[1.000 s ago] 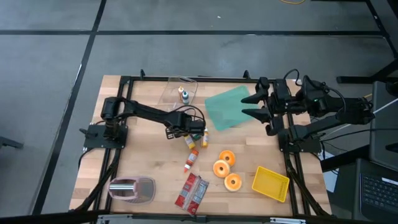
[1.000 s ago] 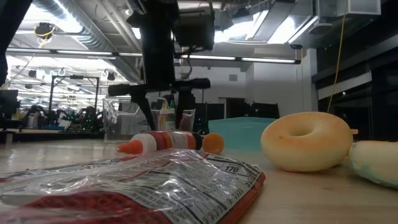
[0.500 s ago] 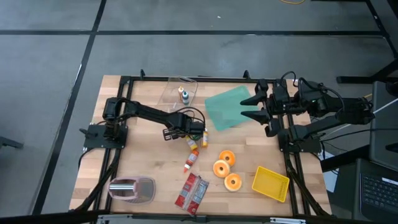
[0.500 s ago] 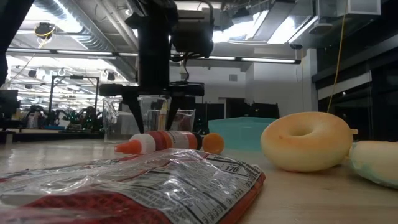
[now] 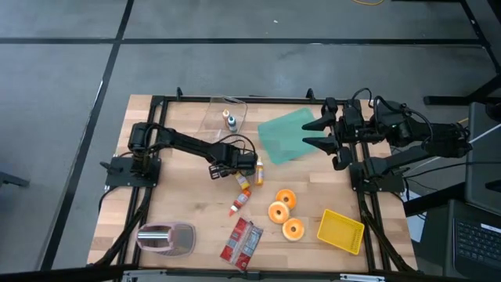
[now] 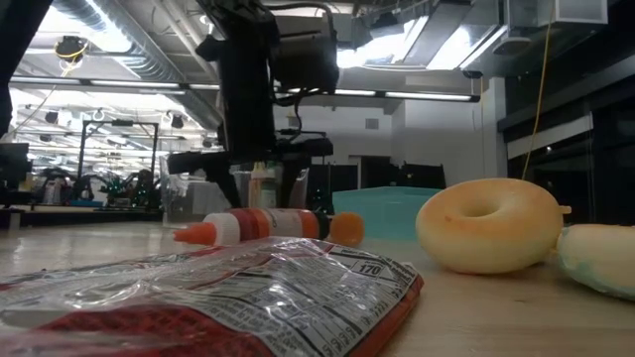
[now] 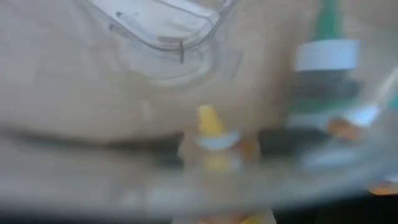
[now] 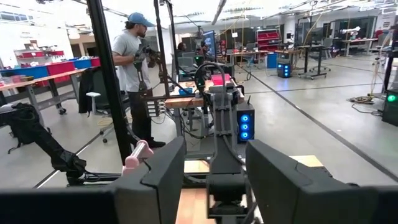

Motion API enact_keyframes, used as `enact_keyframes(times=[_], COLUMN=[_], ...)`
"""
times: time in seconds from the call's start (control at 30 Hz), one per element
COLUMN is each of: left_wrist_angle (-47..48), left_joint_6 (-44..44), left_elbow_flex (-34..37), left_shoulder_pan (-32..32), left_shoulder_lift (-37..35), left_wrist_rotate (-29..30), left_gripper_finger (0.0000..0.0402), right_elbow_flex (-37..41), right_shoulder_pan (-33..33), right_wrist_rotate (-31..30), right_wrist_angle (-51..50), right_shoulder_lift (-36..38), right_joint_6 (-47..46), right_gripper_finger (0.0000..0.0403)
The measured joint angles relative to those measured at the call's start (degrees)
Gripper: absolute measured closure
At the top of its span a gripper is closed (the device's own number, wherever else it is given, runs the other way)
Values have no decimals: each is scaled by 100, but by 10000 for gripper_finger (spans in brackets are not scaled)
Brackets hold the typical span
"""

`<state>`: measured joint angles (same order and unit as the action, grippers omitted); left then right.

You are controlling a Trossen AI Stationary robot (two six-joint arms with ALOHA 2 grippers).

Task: Pick & Place Food Item
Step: Adjust the left yellow food coloring bottle

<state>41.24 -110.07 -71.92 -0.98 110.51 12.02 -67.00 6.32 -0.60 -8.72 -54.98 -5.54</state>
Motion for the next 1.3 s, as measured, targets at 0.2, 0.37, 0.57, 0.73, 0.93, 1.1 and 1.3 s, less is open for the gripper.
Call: enact_keyframes(times=[0.2, 0.37, 0.57, 0.73, 0.93, 1.1, 1.3], left_wrist_angle=[-37, -153, -123, -126, -267, -329, -60], left_joint_6=[-63, -78, 37, 117, 252, 325, 663], left_elbow_flex=[2, 20, 20, 18, 17, 16, -240], left_shoulder_pan=[-7, -49, -41, -47, -43, -49, -30], left_shoulder_lift=[1, 31, 30, 30, 30, -1, 1], left_wrist_rotate=[-144, -320, -331, -321, -402, -465, -469], left_gripper_finger=[224, 230, 231, 231, 231, 231, 231], right_elbow_flex=[0, 0, 0, 0, 0, 0, 0], right_shoulder_pan=[-119, -251, -399, -457, -465, -465, -465], right_wrist_rotate=[2, 4, 22, 22, 22, 20, 17], right_wrist_angle=[-39, -40, -40, -40, -38, -32, 99], right_shoulder_lift=[0, 0, 0, 0, 0, 0, -2], right_joint_6=[0, 2, 3, 4, 4, 6, 9], right_gripper_finger=[234, 234, 234, 234, 234, 234, 234])
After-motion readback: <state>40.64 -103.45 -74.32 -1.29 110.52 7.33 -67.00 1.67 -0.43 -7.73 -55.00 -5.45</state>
